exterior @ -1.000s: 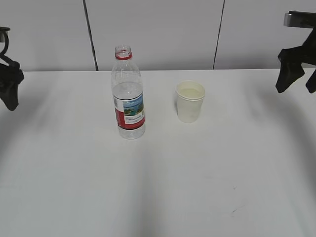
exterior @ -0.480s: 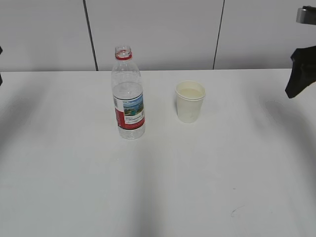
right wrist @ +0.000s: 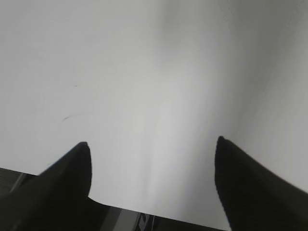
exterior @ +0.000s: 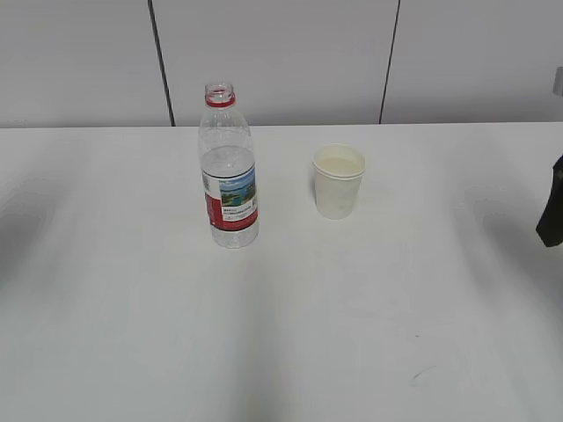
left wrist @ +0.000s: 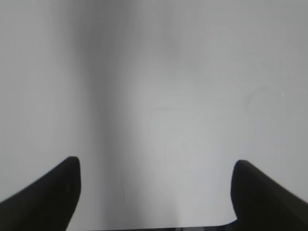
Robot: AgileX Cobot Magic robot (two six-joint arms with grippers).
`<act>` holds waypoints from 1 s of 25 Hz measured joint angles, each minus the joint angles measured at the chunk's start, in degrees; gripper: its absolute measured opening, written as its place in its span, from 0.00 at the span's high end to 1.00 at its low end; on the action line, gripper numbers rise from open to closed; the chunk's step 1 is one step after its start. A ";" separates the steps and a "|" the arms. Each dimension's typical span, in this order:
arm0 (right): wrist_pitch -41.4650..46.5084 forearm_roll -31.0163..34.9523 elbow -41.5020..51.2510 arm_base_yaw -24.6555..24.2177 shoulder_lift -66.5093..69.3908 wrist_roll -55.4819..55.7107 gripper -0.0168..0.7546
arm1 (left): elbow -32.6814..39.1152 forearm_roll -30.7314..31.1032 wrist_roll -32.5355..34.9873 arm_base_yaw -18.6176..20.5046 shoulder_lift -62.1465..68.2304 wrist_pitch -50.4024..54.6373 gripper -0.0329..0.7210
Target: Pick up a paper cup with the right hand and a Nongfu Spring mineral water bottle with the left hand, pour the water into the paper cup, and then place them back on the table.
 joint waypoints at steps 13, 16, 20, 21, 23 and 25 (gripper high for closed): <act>-4.18 5.83 14.54 0.00 -13.12 -1.83 0.22 | 19.67 -0.94 0.00 0.00 -13.28 -6.79 0.20; -4.04 5.87 16.05 0.00 -15.86 -1.83 0.22 | 23.61 -1.93 0.00 0.00 -15.98 -9.18 0.21; -3.91 5.96 17.78 0.00 -19.65 -1.92 0.22 | 27.75 -3.17 0.00 -1.28 -20.60 -11.58 0.21; -3.91 5.96 18.31 0.00 -20.65 -1.92 0.22 | 28.90 -3.17 0.00 -2.03 -22.04 -12.14 0.21; -3.80 5.96 19.43 0.00 -22.50 -1.92 0.22 | 31.30 -3.17 0.00 -3.44 -24.76 -13.07 0.21; -3.80 5.96 20.49 0.00 -24.51 -1.92 0.22 | 33.99 -3.17 0.00 -4.55 -27.62 -14.11 0.22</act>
